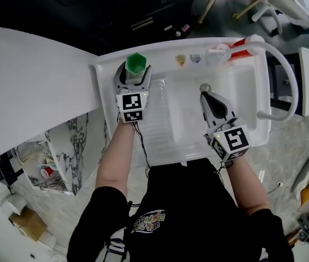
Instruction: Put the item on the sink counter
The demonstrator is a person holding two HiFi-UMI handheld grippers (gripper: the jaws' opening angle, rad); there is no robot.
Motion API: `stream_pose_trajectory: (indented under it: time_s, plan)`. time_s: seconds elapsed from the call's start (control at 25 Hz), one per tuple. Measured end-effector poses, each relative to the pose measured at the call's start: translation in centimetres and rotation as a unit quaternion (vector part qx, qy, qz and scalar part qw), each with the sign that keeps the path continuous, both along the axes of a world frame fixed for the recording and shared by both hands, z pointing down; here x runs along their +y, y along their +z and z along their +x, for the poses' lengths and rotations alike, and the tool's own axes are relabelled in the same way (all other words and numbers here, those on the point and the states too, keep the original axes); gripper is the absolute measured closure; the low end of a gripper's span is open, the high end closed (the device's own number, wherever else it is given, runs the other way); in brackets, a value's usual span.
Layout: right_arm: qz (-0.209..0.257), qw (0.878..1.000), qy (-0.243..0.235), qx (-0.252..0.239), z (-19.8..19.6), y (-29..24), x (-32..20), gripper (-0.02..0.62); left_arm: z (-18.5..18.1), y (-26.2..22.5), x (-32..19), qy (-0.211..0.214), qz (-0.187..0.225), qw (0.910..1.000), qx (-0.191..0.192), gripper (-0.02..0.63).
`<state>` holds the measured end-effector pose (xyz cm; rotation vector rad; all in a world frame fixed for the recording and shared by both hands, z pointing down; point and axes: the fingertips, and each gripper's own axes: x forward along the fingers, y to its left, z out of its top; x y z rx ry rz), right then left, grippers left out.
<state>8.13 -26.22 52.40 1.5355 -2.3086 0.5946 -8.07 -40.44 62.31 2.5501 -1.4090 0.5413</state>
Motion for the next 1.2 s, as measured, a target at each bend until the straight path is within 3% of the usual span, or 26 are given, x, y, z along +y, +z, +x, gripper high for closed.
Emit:
stream_pose_trajectory:
  time_s: [0.52, 1.2]
  plan:
    - [0.011, 1.000, -0.023, -0.009, -0.3, -0.9, 1.4, 0.541, -1.9, -0.4, 3.5, -0.034, -0.003, 0.9994, -0.007, 0.293]
    - [0.061, 0.994, -0.085, -0.025, -1.1, -5.5, 5.5, 0.541, -2.8, -7.6, 14.5, -0.063, 0.014, 0.9979, -0.009, 0.293]
